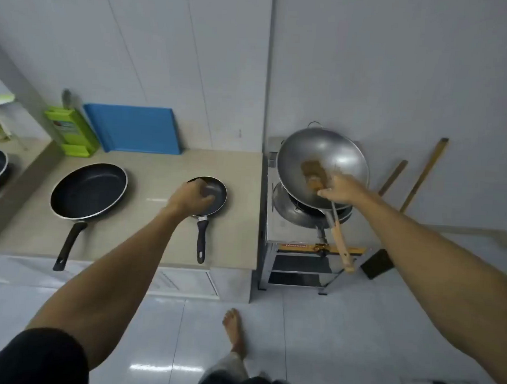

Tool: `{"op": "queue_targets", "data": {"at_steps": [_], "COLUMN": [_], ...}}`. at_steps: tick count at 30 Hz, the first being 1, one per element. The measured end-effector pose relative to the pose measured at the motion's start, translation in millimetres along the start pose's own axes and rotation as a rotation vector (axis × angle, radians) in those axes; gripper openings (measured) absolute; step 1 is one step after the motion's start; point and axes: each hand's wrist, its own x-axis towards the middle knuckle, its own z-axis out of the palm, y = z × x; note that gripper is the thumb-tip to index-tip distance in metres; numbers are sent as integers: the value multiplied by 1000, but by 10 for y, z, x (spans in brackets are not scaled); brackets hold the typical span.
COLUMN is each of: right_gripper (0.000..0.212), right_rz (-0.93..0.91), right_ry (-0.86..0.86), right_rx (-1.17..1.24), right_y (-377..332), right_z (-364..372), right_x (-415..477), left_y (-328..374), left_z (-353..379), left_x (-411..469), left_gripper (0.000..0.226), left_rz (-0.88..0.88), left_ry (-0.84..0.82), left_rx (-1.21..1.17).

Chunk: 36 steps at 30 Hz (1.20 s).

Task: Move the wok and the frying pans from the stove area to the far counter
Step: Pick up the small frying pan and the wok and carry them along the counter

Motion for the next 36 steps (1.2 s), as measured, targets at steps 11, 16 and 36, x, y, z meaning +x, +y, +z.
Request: {"op": "queue_targets", "data": {"at_steps": [11,16,36], "right_gripper": [46,47,25], "right_rz": [350,496,671], "right_ry": [-163,-177,-47], "right_rx": [195,292,571], "right_y": [600,800,1007], "right_z": [917,1223,1779], "right_x": [201,143,169], "left_y": [-540,-866,-948], "left_z": [763,982,1707], "left_x": [344,440,632], "left_gripper": [38,54,33], "left_rz": [-238,-337,-937], "left_ry": [-150,-235,-241], "left_rx": [-122,-123,-861]}}
